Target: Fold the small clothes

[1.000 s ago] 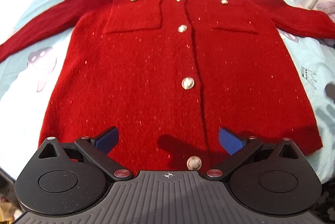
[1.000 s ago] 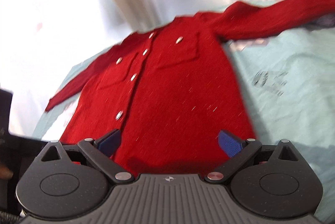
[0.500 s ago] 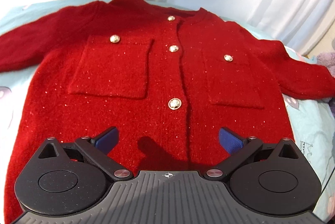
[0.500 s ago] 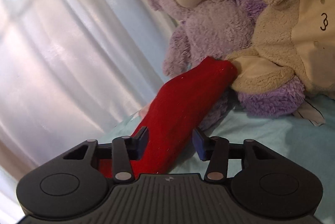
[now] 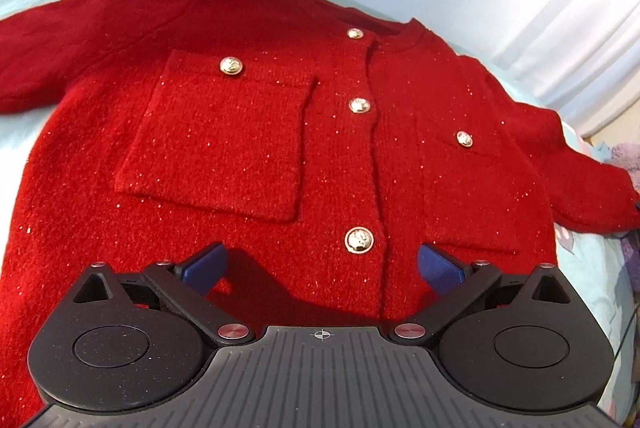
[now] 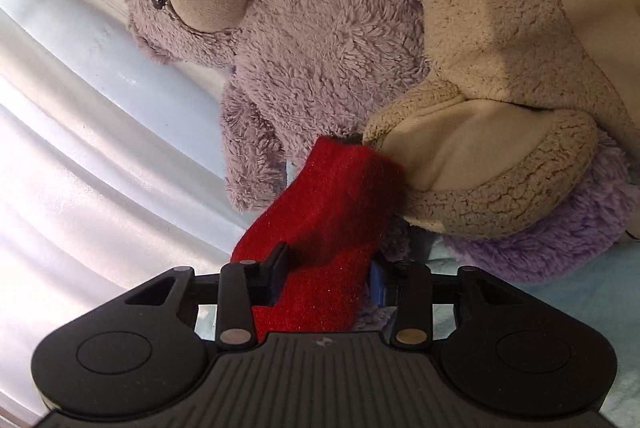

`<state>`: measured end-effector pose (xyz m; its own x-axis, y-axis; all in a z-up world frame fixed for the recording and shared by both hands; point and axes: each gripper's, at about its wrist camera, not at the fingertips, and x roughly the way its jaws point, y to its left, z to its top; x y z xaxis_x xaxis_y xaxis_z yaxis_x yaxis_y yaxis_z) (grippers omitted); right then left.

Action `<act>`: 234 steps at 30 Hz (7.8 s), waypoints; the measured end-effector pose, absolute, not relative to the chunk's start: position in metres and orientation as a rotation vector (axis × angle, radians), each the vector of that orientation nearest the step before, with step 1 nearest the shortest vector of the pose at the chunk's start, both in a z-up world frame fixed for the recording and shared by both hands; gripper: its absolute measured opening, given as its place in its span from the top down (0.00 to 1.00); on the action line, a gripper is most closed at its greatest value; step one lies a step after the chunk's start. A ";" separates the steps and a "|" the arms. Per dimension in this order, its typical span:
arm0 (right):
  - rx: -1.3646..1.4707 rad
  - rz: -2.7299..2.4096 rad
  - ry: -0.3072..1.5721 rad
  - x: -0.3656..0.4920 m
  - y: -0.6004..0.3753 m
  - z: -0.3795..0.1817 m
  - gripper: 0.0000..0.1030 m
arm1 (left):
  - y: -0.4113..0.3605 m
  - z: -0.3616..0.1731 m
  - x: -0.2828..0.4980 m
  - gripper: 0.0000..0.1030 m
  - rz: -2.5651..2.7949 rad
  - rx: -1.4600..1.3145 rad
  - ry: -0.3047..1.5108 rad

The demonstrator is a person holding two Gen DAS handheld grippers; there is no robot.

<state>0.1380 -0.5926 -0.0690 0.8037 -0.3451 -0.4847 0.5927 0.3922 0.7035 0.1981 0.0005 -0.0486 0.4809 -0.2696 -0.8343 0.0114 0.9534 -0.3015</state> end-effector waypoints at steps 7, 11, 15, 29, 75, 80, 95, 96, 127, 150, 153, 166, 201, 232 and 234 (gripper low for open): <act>0.478 -0.427 0.259 0.165 -0.479 0.001 0.91 | -0.002 -0.031 0.217 0.01 -0.267 -0.384 0.995; 0.269 -0.031 0.296 0.171 -0.361 0.021 0.91 | -0.014 -0.012 0.235 0.03 -0.383 -0.427 0.893; 0.253 0.265 0.441 0.170 -0.280 -0.001 0.68 | -0.028 -0.015 0.258 0.03 -0.496 -0.474 0.883; 0.464 0.159 0.577 0.112 -0.311 -0.048 0.59 | -0.064 -0.089 0.298 0.28 -0.654 -0.621 1.123; 0.534 0.071 0.652 0.181 -0.289 -0.058 0.58 | 0.118 -0.036 0.337 0.88 -0.237 -0.468 0.841; 0.746 0.038 0.639 0.186 -0.303 -0.073 0.59 | 0.120 -0.046 0.339 0.88 -0.228 -0.467 0.862; 0.946 -0.017 0.698 0.177 -0.318 -0.090 0.59 | 0.129 -0.060 0.341 0.88 -0.216 -0.543 0.892; 0.944 -0.020 0.687 0.179 -0.319 -0.090 0.60 | 0.129 -0.060 0.341 0.88 -0.215 -0.547 0.893; -0.028 0.037 0.654 0.233 -0.228 -0.060 0.84 | 0.085 -0.062 0.323 0.52 -0.181 -0.409 0.864; -0.003 -0.001 0.638 0.221 -0.227 -0.071 0.75 | 0.183 -0.044 0.253 0.05 -0.050 -0.564 0.655; 0.081 0.034 0.649 0.203 -0.232 -0.063 0.64 | 0.252 -0.048 0.234 0.05 0.169 -0.695 0.592; 0.146 0.137 0.618 0.168 -0.213 -0.036 0.55 | 0.425 -0.108 0.187 0.31 0.532 -1.276 0.267; 0.377 0.193 0.631 0.179 -0.240 -0.031 0.55 | 0.034 -0.045 0.268 0.39 -0.398 -0.262 0.674; 0.319 0.048 0.706 0.233 -0.274 -0.048 0.87 | 0.134 -0.070 0.255 0.35 -0.153 -0.426 0.740; 0.416 0.072 0.708 0.234 -0.285 -0.055 0.80 | 0.131 -0.070 0.256 0.33 -0.167 -0.430 0.739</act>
<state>0.2338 -0.2853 -0.0554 0.7606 0.2030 -0.6167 0.0751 0.9160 0.3941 0.2557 0.1315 -0.0697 0.7309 -0.2954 -0.6152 -0.0028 0.9001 -0.4356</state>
